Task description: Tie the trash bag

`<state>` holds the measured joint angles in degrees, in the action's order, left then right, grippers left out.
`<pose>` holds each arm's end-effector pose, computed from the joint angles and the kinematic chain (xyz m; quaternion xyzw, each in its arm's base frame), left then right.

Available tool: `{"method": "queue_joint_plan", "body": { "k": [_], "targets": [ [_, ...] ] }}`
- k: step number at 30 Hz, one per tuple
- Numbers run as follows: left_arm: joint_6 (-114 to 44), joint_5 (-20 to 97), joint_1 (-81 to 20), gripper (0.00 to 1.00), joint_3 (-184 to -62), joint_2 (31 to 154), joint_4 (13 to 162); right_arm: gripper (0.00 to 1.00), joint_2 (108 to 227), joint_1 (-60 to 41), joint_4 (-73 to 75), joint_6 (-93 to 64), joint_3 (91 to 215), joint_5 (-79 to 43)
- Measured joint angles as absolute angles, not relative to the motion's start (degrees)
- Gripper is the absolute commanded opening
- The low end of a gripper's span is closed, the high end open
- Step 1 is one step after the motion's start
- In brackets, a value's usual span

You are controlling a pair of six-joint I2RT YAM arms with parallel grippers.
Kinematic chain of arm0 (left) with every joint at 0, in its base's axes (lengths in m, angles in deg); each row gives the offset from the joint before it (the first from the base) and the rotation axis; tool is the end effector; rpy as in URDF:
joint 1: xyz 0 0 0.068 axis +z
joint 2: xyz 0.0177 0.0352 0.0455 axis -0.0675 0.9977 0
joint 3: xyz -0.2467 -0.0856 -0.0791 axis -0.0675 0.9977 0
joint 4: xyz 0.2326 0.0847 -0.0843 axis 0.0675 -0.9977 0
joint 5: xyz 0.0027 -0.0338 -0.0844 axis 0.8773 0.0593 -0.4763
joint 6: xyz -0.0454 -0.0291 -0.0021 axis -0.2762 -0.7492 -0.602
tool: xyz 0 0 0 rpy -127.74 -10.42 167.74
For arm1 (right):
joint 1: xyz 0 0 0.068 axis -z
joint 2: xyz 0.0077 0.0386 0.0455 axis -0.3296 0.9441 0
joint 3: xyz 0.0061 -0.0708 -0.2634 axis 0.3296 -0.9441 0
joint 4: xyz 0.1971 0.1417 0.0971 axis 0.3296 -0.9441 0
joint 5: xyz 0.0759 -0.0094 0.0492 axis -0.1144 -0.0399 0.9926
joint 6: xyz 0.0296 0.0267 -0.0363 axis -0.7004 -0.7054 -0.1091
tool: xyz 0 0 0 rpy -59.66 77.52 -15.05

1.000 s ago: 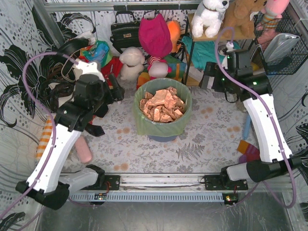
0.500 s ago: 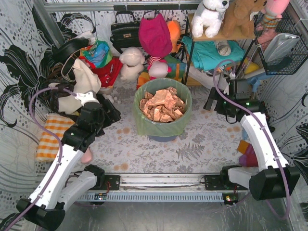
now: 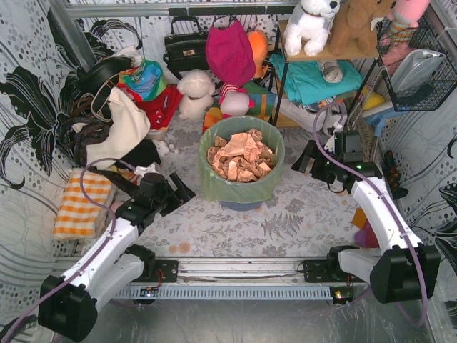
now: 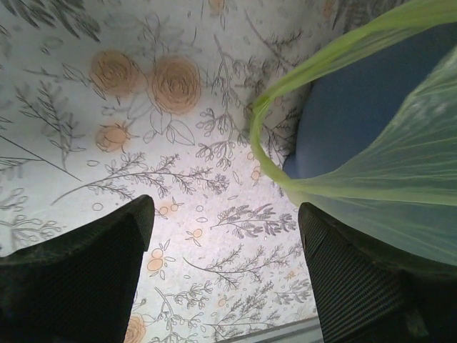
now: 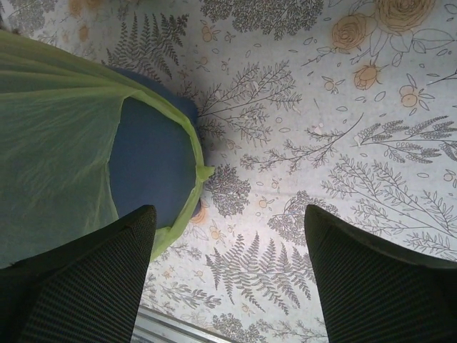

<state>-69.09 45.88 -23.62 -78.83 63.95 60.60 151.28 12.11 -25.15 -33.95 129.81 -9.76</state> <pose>0.1598 -0.0579 0.2100 -0.2017 0.8944 -0.2215 0.3321 0.2413 0.0400 0.2890 0.0898 0.8937 0.2416 0.3673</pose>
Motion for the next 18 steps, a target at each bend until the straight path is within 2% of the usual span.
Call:
{"method": "queue_joint_plan", "body": {
  "k": [18],
  "targets": [
    [-95.69, 32.31, -23.14, 0.86, -66.99, 83.89, 93.91, 0.82, 148.98, 12.11, -23.32, -34.36, 128.39, -8.84]
  ]
}}
